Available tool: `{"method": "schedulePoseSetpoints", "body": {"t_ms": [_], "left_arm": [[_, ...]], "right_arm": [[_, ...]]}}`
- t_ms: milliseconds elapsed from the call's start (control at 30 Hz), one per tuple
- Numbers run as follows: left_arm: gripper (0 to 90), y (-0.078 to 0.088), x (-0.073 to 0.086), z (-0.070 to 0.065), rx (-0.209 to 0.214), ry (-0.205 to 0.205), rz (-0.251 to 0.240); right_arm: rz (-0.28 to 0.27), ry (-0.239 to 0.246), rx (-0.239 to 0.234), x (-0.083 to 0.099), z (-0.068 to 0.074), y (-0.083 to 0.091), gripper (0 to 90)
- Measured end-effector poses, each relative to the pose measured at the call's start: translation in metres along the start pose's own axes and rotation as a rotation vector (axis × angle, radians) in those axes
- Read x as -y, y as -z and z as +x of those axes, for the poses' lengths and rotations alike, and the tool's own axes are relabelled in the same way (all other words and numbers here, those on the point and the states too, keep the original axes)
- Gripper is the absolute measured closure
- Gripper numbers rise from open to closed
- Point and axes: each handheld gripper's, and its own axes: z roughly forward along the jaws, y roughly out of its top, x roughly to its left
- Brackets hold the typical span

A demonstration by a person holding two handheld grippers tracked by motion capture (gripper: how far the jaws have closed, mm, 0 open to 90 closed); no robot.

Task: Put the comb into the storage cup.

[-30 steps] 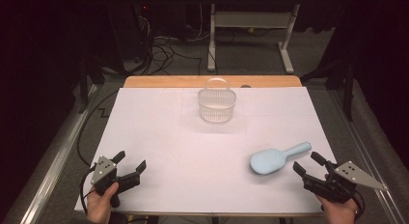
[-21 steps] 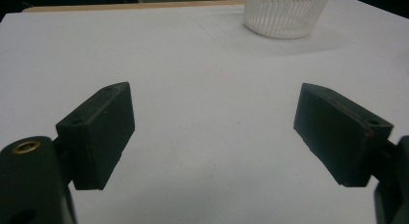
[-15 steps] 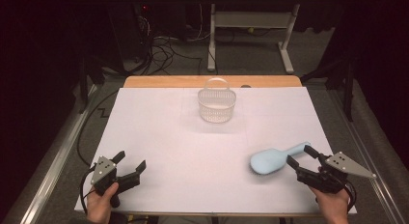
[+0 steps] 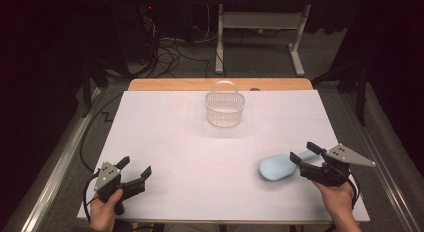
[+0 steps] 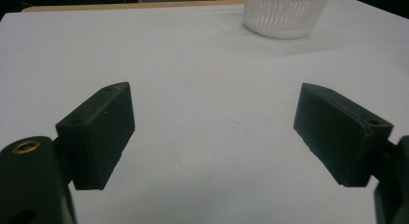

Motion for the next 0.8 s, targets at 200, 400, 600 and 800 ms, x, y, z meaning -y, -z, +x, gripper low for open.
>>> {"method": "schedulePoseSetpoints", "body": {"t_ms": [200,400,600,800], "left_arm": [[15.5,0.000,0.000,0.000,0.001,-0.001,0.001],[15.5,0.000,0.000,0.000,0.001,-0.002,0.000],[15.5,0.000,0.000,0.000,-0.003,-0.002,0.002],[15.5,0.000,0.000,0.000,-0.002,-0.004,0.002]], "right_arm": [[0.033,-0.010,0.001,-0.005,0.000,-0.007,30.5],[0.079,-0.051,0.001,-0.012,-0.006,-0.015,31.9],[0.147,-0.074,-0.005,-0.021,-0.012,-0.021,36.1],[0.239,-0.083,0.005,-0.034,-0.020,-0.027,42.4]]}}
